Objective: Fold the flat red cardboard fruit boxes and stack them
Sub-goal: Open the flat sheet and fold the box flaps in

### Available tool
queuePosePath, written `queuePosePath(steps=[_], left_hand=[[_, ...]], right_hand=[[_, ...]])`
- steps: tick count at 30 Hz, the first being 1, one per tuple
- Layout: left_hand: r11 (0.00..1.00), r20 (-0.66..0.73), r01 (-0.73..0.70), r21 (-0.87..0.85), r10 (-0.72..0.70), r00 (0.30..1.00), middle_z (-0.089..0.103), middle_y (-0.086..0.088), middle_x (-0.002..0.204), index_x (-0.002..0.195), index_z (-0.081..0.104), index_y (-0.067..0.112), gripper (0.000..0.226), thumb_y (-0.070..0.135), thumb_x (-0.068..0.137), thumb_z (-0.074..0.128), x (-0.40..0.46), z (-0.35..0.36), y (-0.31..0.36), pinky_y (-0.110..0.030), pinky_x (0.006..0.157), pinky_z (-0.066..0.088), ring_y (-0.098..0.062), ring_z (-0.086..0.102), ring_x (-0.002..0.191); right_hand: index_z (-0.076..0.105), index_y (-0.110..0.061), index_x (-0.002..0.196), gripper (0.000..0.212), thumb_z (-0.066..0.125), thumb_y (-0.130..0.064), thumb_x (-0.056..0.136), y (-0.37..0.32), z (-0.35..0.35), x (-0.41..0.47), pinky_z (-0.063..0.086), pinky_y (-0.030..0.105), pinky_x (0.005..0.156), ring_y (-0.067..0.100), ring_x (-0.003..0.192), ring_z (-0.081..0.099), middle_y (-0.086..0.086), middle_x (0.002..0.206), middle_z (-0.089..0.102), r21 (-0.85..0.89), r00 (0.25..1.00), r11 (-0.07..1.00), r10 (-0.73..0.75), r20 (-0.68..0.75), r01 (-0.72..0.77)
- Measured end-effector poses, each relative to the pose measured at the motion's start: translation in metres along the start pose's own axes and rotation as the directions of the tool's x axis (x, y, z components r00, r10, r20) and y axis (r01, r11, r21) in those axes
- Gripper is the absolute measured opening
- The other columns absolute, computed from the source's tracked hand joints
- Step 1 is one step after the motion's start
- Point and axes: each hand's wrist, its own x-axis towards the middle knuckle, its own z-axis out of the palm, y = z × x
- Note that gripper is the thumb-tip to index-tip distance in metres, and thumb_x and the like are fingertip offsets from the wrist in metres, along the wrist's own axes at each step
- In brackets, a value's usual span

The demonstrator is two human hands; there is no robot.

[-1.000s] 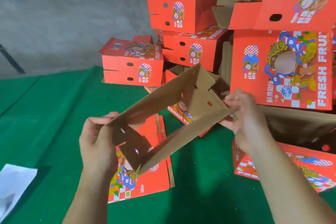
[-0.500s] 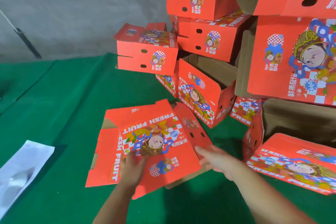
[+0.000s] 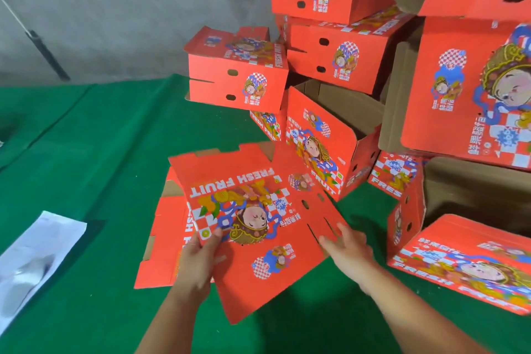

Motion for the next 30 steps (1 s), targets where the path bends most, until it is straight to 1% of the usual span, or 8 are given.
queuePosePath(steps=[3, 5, 8, 12, 16, 20, 27, 30], left_hand=[[0.989, 0.093, -0.099, 0.109, 0.089, 0.992, 0.077, -0.008, 0.117, 0.116, 0.076, 0.028, 0.03, 0.039, 0.09, 0.068, 0.0, -0.036, 0.019, -0.045, 0.085, 0.057, -0.025, 0.075, 0.1], [0.982, 0.169, -0.125, 0.141, 0.1, 0.981, 0.074, -0.014, 0.123, 0.121, 0.074, 0.025, 0.033, 0.039, 0.092, 0.069, 0.004, -0.064, 0.03, -0.047, 0.09, 0.059, -0.032, 0.074, 0.105], [0.979, 0.267, -0.126, 0.16, 0.08, 0.96, 0.072, -0.016, 0.127, 0.126, 0.071, 0.022, 0.052, 0.051, 0.083, 0.08, 0.007, -0.085, 0.045, -0.033, 0.085, 0.062, -0.034, 0.072, 0.112], [0.968, 0.305, -0.156, 0.196, 0.091, 0.948, 0.074, -0.017, 0.121, 0.125, 0.07, 0.019, 0.055, 0.047, 0.079, 0.081, 0.003, -0.07, 0.059, -0.031, 0.075, 0.063, -0.037, 0.074, 0.105], [0.916, 0.221, -0.329, 0.232, 0.28, 0.934, 0.079, -0.002, 0.111, 0.13, 0.064, 0.02, 0.054, 0.039, 0.084, 0.083, -0.003, -0.05, 0.079, -0.023, 0.07, 0.06, -0.021, 0.078, 0.094], [0.825, 0.223, -0.446, 0.347, 0.389, 0.894, 0.078, 0.021, 0.095, 0.117, 0.071, 0.017, 0.04, 0.038, 0.083, 0.069, -0.001, -0.051, 0.093, -0.007, 0.066, 0.052, 0.009, 0.072, 0.08], [0.822, 0.247, -0.456, 0.34, 0.39, 0.887, 0.078, 0.02, 0.103, 0.123, 0.065, 0.018, 0.048, 0.034, 0.079, 0.078, 0.021, -0.051, 0.093, -0.006, 0.064, 0.053, 0.005, 0.073, 0.086], [0.809, 0.248, -0.453, 0.374, 0.384, 0.89, 0.078, 0.017, 0.107, 0.125, 0.064, 0.023, 0.052, 0.041, 0.078, 0.08, 0.027, -0.052, 0.091, -0.02, 0.068, 0.057, 0.003, 0.073, 0.089]], right_hand=[[0.024, -0.034, 0.161, 0.076, 0.059, -0.057, 0.097, -0.013, -0.022, 0.012, 0.022, 0.043, 0.121, 0.019, 0.153, 0.023, -0.001, 0.167, 0.02, 0.267, 0.991, 0.955, -0.11, -0.071, 0.126], [0.015, -0.047, 0.16, 0.084, 0.055, -0.073, 0.091, -0.024, -0.038, 0.019, 0.022, 0.047, 0.121, 0.015, 0.154, 0.02, -0.014, 0.169, 0.014, 0.408, 0.99, 0.903, -0.109, -0.086, 0.134], [0.015, -0.056, 0.157, 0.101, 0.047, -0.093, 0.069, -0.038, -0.051, 0.028, 0.023, 0.045, 0.121, 0.013, 0.151, 0.026, -0.019, 0.168, 0.019, 0.575, 0.993, 0.809, -0.098, -0.072, 0.122], [0.019, -0.047, 0.159, 0.104, 0.051, -0.094, 0.072, -0.05, -0.052, 0.028, 0.029, 0.042, 0.12, 0.02, 0.141, 0.046, -0.012, 0.168, 0.025, 0.768, 0.995, 0.635, -0.097, -0.03, 0.085], [0.026, -0.053, 0.155, 0.109, 0.056, -0.097, 0.059, -0.06, -0.059, 0.017, 0.037, 0.049, 0.118, 0.021, 0.119, 0.064, -0.014, 0.163, 0.032, 0.812, 0.993, 0.575, -0.102, -0.054, 0.103], [0.026, -0.057, 0.153, 0.116, 0.059, -0.101, 0.051, -0.065, -0.062, 0.007, 0.04, 0.051, 0.115, 0.019, 0.123, 0.061, -0.013, 0.163, 0.032, 0.795, 0.986, 0.586, -0.132, -0.098, 0.158], [0.041, -0.069, 0.13, 0.09, 0.056, -0.105, 0.048, -0.067, -0.066, -0.007, 0.033, 0.044, 0.12, 0.01, 0.133, 0.053, -0.023, 0.156, 0.039, 0.718, 0.976, 0.661, -0.139, -0.169, 0.218], [0.039, -0.071, 0.135, 0.087, 0.052, -0.103, 0.056, -0.068, -0.064, -0.016, 0.035, 0.043, 0.116, 0.008, 0.136, 0.048, -0.028, 0.149, 0.044, 0.591, 0.963, 0.767, -0.135, -0.234, 0.251]])
